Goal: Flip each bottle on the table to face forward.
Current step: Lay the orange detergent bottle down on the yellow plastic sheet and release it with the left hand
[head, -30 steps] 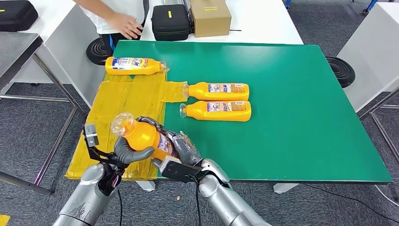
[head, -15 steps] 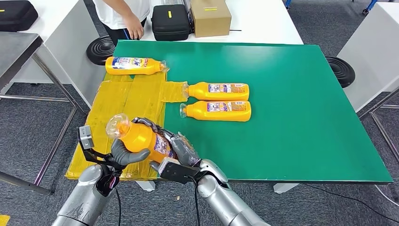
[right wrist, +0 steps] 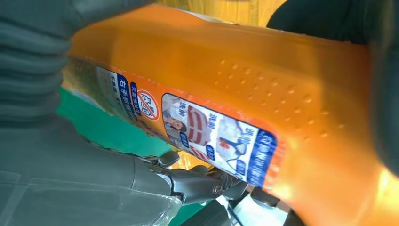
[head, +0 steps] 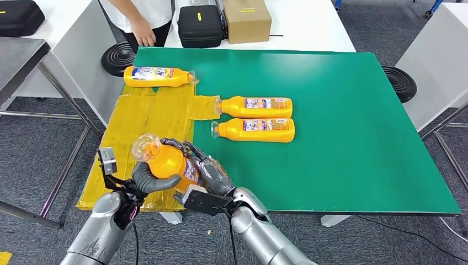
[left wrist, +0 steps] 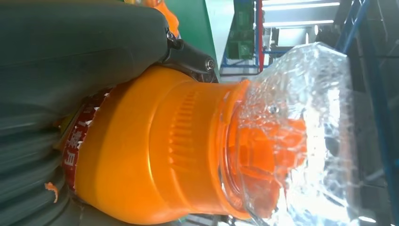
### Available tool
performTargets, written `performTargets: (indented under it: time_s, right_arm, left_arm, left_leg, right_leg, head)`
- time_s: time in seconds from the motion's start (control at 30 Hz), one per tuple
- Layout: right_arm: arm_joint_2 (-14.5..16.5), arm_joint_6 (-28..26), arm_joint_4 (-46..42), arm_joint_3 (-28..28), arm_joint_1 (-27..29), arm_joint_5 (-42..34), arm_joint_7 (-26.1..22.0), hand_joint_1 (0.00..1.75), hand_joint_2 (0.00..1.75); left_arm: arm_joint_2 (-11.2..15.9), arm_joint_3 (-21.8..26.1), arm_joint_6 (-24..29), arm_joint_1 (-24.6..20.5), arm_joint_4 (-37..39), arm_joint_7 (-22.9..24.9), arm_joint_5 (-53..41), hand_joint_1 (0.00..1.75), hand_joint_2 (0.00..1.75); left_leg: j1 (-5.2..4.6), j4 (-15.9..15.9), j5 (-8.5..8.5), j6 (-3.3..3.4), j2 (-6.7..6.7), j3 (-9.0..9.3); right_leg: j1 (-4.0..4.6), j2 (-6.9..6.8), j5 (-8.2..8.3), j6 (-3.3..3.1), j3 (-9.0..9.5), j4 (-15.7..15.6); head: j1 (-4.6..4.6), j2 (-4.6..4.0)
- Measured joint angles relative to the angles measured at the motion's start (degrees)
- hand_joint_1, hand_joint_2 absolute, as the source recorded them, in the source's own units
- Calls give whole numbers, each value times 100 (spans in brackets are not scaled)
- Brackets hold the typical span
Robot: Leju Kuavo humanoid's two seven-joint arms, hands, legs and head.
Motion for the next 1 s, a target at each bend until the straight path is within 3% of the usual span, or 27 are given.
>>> performTargets:
  time_s: [0.27,0.67,1.0]
  right_arm:
    - [-79,-108,-283,130,110,378,391,0,0]
    - [-465,-197,-1585,333,736,677,836,0,0]
    - [-811,-281,-2591,400,1095,874,1105,0,0]
  left_arm:
    - [106,82,1468,-131,40,-196,-1523,175,175]
    - [418,767,3367,-570,425,-90,-2841,175,175]
    - [575,1158,3556,-734,497,50,-3146,175,175]
  left_leg:
    - [1,0,0,0,0,0]
    - [5,-1,0,-1,2,1]
    - [5,-1,1,-2,2,-2]
  right_leg:
    - [1,1,0,0,0,0]
    - [4,3,0,-2,-1,1]
    - [3,2,0,-2,-1,1]
  head:
    - [1,0]
    - [2,0]
    - [2,0]
